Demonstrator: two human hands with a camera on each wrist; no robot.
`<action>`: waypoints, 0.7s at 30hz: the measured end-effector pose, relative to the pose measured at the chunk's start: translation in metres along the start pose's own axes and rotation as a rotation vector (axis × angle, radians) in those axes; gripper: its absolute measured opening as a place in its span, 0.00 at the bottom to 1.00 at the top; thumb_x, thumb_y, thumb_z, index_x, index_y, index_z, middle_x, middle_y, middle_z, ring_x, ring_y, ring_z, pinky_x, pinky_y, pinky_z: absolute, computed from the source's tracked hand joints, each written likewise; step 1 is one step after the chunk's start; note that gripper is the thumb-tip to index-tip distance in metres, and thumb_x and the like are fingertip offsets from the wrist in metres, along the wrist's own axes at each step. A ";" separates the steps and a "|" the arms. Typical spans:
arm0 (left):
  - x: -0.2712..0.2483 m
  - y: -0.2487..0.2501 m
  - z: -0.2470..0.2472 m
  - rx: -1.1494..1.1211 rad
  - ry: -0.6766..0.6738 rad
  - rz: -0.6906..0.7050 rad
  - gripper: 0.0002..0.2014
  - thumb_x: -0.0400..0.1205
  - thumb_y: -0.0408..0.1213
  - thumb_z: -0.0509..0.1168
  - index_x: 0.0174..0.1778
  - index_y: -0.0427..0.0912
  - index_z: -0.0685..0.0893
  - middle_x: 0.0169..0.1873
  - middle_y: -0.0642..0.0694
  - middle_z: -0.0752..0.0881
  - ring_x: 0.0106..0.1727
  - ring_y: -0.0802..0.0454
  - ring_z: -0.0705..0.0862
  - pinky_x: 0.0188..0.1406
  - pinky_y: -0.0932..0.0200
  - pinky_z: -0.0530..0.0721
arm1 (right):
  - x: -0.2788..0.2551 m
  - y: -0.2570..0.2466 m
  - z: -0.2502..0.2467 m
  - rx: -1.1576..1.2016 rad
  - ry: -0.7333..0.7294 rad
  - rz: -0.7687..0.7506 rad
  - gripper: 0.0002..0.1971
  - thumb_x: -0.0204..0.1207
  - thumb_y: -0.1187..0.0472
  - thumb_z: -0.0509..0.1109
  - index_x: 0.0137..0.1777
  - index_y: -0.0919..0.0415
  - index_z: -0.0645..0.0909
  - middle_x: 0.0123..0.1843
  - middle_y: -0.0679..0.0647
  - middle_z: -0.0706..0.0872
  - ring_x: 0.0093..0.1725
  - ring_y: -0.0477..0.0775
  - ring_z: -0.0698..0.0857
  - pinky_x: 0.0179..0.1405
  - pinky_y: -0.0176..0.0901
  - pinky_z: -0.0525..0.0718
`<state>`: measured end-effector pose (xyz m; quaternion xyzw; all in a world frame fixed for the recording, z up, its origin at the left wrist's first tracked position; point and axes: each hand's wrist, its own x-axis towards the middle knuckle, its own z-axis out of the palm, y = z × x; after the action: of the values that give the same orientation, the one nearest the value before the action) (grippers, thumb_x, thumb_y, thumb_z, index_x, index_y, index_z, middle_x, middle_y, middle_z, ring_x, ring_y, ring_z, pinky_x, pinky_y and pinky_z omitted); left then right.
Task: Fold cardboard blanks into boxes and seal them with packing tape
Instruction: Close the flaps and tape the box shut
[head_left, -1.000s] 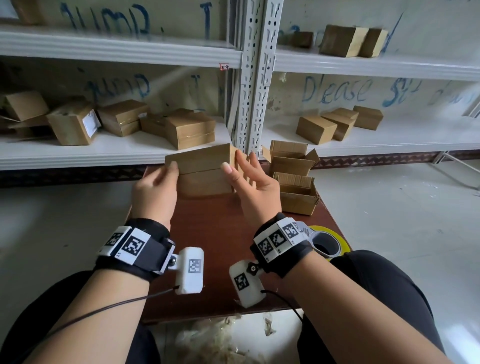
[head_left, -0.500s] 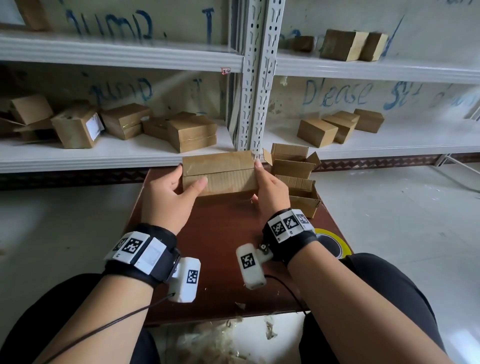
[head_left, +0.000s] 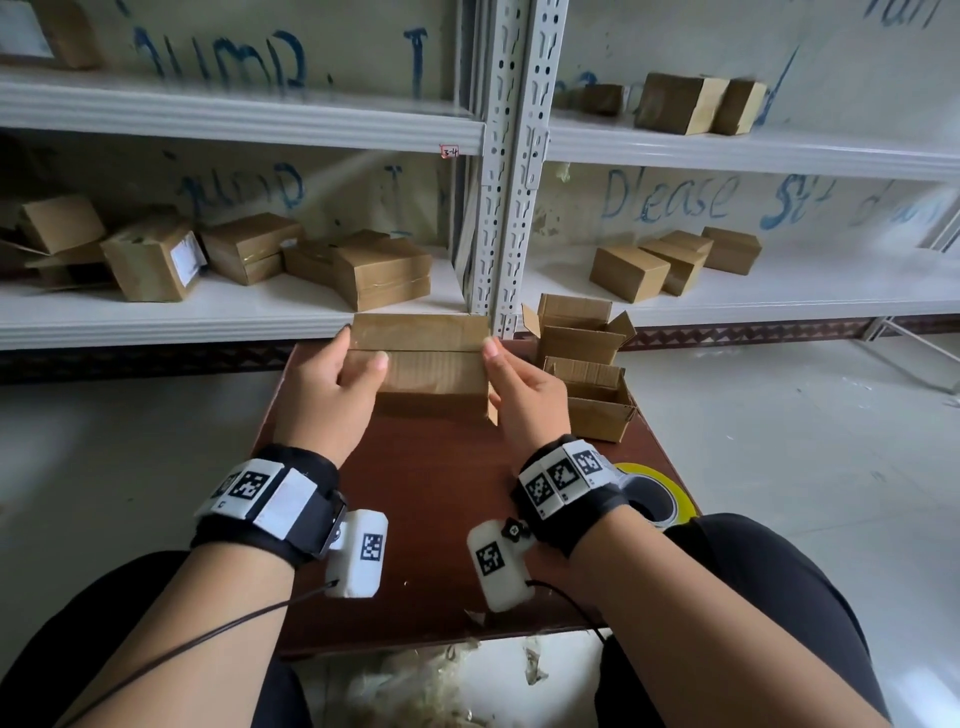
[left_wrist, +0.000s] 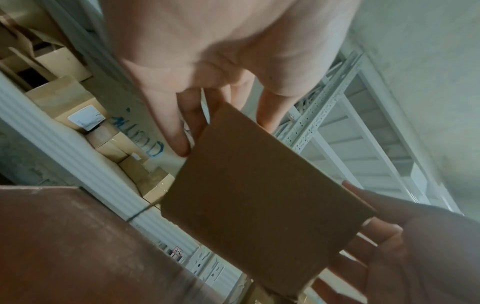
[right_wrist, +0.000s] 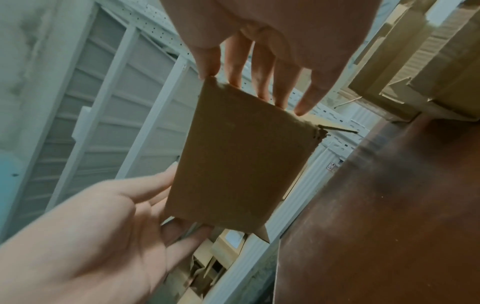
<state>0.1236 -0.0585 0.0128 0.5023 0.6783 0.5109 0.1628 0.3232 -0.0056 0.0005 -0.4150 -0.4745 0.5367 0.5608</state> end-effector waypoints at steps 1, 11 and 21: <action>-0.002 0.001 0.001 0.007 -0.046 0.032 0.34 0.85 0.56 0.68 0.88 0.56 0.69 0.81 0.54 0.77 0.82 0.59 0.72 0.82 0.55 0.69 | 0.003 -0.002 -0.003 0.012 0.045 0.012 0.14 0.80 0.43 0.78 0.52 0.53 0.96 0.43 0.40 0.91 0.49 0.39 0.88 0.66 0.47 0.88; 0.000 -0.002 -0.007 0.079 -0.125 0.177 0.50 0.74 0.53 0.81 0.90 0.57 0.61 0.85 0.50 0.72 0.82 0.62 0.68 0.85 0.53 0.66 | 0.000 -0.011 -0.006 0.060 -0.011 0.060 0.11 0.87 0.57 0.73 0.65 0.56 0.91 0.52 0.48 0.96 0.56 0.51 0.93 0.64 0.51 0.90; -0.010 0.010 -0.012 -0.175 0.222 0.167 0.18 0.67 0.50 0.87 0.48 0.46 0.96 0.53 0.49 0.94 0.56 0.59 0.92 0.65 0.51 0.88 | 0.000 0.005 -0.004 -0.085 0.012 0.038 0.14 0.90 0.63 0.68 0.72 0.58 0.88 0.47 0.41 0.93 0.48 0.40 0.87 0.56 0.42 0.87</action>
<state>0.1244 -0.0739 0.0234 0.4815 0.6007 0.6323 0.0871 0.3266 -0.0055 -0.0049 -0.4508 -0.4854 0.5241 0.5352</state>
